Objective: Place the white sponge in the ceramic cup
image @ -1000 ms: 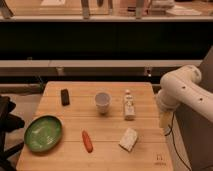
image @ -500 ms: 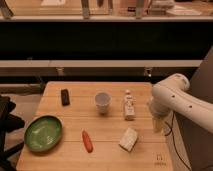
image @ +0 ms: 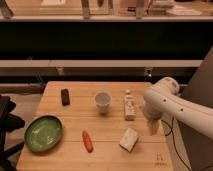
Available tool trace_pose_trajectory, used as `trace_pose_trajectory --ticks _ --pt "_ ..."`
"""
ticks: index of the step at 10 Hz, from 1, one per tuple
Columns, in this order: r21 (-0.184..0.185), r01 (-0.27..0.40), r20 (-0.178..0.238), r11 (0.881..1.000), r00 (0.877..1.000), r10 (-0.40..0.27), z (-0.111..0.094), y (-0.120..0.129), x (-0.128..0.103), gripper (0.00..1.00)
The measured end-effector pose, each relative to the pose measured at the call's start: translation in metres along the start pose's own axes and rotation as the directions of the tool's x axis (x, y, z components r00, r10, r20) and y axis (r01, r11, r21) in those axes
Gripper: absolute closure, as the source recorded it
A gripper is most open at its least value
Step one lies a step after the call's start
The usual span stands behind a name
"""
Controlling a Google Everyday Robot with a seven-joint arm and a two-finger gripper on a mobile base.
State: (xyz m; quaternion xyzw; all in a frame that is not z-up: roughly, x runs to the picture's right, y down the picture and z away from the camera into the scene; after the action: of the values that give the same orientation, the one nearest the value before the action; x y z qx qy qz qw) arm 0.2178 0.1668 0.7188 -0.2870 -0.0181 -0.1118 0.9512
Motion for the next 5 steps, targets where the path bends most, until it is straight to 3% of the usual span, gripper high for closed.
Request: trace_pose_trajectory --ticks 5 --pt "-0.012 0.113 0.022 0.993 0.993 -0.113 0.008 0.003 -0.024 0.2"
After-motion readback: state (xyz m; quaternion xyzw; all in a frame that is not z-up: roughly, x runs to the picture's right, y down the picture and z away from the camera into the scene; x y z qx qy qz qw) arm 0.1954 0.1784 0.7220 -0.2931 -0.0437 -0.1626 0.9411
